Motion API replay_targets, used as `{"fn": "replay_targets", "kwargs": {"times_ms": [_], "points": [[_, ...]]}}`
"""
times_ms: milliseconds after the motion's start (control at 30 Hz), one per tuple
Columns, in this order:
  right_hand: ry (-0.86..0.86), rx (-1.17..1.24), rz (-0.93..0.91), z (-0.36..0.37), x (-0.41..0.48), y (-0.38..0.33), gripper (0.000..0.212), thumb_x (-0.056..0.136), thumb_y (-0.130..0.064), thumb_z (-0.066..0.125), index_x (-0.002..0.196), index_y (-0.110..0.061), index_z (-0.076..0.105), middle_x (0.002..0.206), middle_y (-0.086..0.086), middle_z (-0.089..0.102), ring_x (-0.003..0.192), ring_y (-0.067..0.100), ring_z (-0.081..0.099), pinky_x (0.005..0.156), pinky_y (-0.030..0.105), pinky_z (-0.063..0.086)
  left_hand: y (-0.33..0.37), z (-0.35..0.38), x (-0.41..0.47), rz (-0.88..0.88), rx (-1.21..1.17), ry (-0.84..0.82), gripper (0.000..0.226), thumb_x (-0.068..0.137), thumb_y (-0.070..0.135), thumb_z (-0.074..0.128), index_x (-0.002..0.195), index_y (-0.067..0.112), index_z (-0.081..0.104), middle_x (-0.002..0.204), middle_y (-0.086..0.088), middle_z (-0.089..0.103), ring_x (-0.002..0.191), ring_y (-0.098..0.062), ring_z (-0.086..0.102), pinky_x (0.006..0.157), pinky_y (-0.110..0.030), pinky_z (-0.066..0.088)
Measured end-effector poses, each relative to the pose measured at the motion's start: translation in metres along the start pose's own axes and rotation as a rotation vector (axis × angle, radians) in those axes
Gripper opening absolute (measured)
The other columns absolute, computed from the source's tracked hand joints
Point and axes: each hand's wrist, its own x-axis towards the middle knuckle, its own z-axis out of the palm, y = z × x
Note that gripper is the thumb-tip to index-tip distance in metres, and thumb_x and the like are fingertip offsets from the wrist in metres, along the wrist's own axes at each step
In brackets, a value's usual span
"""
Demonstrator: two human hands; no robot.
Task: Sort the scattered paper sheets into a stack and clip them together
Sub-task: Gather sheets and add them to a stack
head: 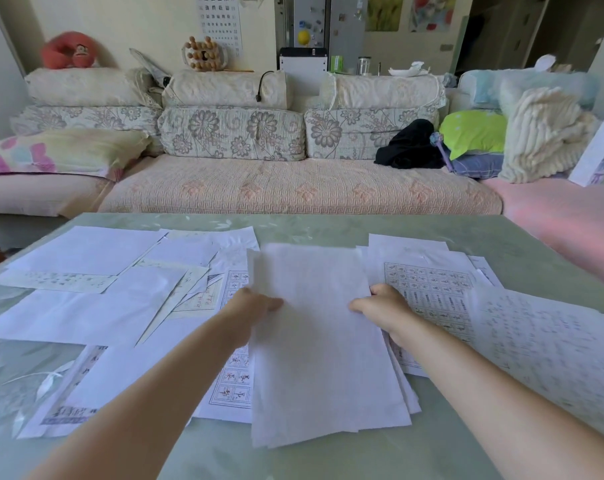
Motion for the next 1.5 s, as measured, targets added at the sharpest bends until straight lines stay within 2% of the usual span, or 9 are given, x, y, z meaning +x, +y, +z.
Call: {"fn": "replay_targets", "kwargs": {"times_ms": [167, 400, 533, 733, 900, 1033, 1200, 1300, 1500], "points": [[-0.140, 0.134, -0.017, -0.002, -0.003, -0.014, 0.022, 0.081, -0.010, 0.077, 0.102, -0.007, 0.070, 0.100, 0.004, 0.075, 0.085, 0.016, 0.071, 0.074, 0.026, 0.055, 0.010, -0.020, 0.005, 0.145, 0.012, -0.076, 0.040, 0.069, 0.008, 0.077, 0.107, 0.001, 0.068, 0.102, -0.018, 0.072, 0.092, -0.034, 0.069, 0.087, -0.045, 0.056], [0.049, 0.025, 0.133, 0.034, 0.000, -0.019, 0.032, 0.084, -0.011, 0.060, 0.114, -0.003, 0.054, 0.114, 0.013, 0.058, 0.098, 0.029, 0.056, 0.081, 0.033, 0.046, -0.001, -0.049, 0.014, 0.051, 0.823, 0.362, 0.024, 0.082, 0.028, 0.060, 0.100, 0.012, 0.056, 0.090, -0.006, 0.058, 0.100, -0.031, 0.053, 0.073, -0.032, 0.043], [0.046, 0.085, 0.199, 0.052, 0.001, -0.026, 0.051, 0.078, -0.015, 0.059, 0.128, -0.006, 0.052, 0.123, 0.013, 0.055, 0.107, 0.034, 0.053, 0.078, 0.035, 0.045, 0.006, -0.051, 0.016, -0.018, 0.287, 0.209, 0.022, 0.082, 0.016, 0.072, 0.086, 0.004, 0.054, 0.078, -0.009, 0.051, 0.070, -0.024, 0.050, 0.066, -0.033, 0.050], [0.039, 0.099, 0.177, 0.054, -0.001, -0.026, 0.043, 0.087, -0.006, 0.057, 0.130, -0.005, 0.054, 0.124, 0.013, 0.055, 0.106, 0.031, 0.051, 0.086, 0.037, 0.045, 0.006, -0.057, 0.021, -0.141, 0.132, 0.047, 0.016, 0.083, 0.010, 0.073, 0.085, 0.006, 0.057, 0.062, -0.006, 0.051, 0.058, -0.020, 0.047, 0.060, -0.026, 0.042], [0.025, 0.038, 0.097, 0.049, 0.000, -0.019, 0.008, 0.083, -0.002, 0.059, 0.091, -0.003, 0.062, 0.095, 0.004, 0.055, 0.085, 0.032, 0.055, 0.085, 0.030, 0.041, 0.006, -0.063, 0.025, -0.191, 0.110, -0.094, 0.043, 0.070, 0.015, 0.084, 0.107, 0.001, 0.069, 0.100, -0.014, 0.075, 0.090, -0.026, 0.070, 0.089, -0.033, 0.051], [-0.022, 0.049, 0.079, 0.044, 0.002, -0.017, 0.044, 0.086, -0.005, 0.062, 0.128, 0.006, 0.055, 0.100, 0.004, 0.052, 0.086, 0.026, 0.050, 0.082, 0.030, 0.038, 0.005, -0.049, 0.020, 0.000, 0.157, -0.043, 0.033, 0.080, 0.006, 0.076, 0.112, 0.005, 0.066, 0.105, -0.016, 0.072, 0.093, -0.034, 0.070, 0.087, -0.051, 0.055], [-0.066, 0.087, 0.003, 0.027, -0.007, -0.024, 0.007, 0.086, -0.015, 0.066, 0.085, -0.015, 0.058, 0.086, 0.002, 0.057, 0.074, 0.016, 0.051, 0.067, 0.025, 0.039, 0.021, -0.048, 0.004, 0.290, 0.017, 0.025, 0.030, 0.081, 0.009, 0.076, 0.109, 0.011, 0.068, 0.103, -0.011, 0.073, 0.091, -0.029, 0.071, 0.084, -0.044, 0.058], [-0.124, 0.256, -0.074, 0.015, -0.010, -0.034, 0.026, 0.077, -0.019, 0.075, 0.102, -0.013, 0.069, 0.099, 0.002, 0.076, 0.094, 0.018, 0.070, 0.094, 0.033, 0.051, 0.036, -0.045, -0.017, 0.421, -0.127, 0.023, 0.026, 0.083, 0.009, 0.075, 0.108, 0.013, 0.069, 0.101, -0.010, 0.075, 0.087, -0.026, 0.073, 0.079, -0.041, 0.059], [0.077, 0.342, -0.377, -0.007, -0.031, -0.063, 0.019, 0.081, -0.010, 0.075, 0.098, -0.017, 0.072, 0.096, -0.003, 0.077, 0.094, 0.018, 0.073, 0.086, 0.036, 0.056, 0.061, -0.024, -0.056, 0.665, -0.275, 0.187, 0.013, 0.087, 0.016, 0.070, 0.096, 0.026, 0.066, 0.090, 0.006, 0.074, 0.084, -0.014, 0.072, 0.072, -0.030, 0.058]]}}
